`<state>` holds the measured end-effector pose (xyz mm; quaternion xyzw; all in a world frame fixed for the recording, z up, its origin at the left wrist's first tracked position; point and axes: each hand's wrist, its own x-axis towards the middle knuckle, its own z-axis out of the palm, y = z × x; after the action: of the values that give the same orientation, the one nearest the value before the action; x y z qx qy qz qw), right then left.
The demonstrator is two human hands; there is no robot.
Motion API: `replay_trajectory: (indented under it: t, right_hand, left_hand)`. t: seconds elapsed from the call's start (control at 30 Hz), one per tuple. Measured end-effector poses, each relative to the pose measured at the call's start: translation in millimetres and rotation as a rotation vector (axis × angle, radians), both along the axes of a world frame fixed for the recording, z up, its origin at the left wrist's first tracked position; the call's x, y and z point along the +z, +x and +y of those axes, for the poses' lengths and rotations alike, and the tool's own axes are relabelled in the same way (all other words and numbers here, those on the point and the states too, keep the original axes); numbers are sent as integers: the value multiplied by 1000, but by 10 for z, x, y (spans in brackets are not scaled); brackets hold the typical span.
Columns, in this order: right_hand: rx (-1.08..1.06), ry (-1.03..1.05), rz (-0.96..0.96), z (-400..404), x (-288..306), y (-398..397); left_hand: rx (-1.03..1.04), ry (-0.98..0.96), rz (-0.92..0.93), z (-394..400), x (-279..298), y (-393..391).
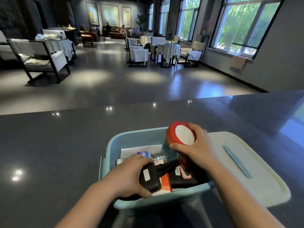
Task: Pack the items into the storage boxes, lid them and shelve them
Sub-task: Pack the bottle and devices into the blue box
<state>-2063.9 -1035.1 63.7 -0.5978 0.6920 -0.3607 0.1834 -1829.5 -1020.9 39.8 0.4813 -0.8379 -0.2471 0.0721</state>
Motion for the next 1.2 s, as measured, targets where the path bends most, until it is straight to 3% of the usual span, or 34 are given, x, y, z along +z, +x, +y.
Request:
replay_trajectory:
  t: [0.13,0.5,0.67,0.8,1.03,1.2]
  right_hand:
    - [116,136,114,-49,-111,-8]
    - [211,223,384,-243,-61,14]
    - [237,248,364,-242,-93,-21]
    - [253,237,284,-176,-137,-42]
    - [137,-53,136,17,83,303]
    - [408,-194,29,262,113,1246]
  left_hand:
    - [54,-2,75,-14,-21,-18]
    - [48,55,78,-43,8,-61]
    - [49,14,61,6,33,-59]
    - [99,-125,70,72,82,-64]
    - [484,-384,485,167,33,202]
    - [699,-459,564,477,-84,745]
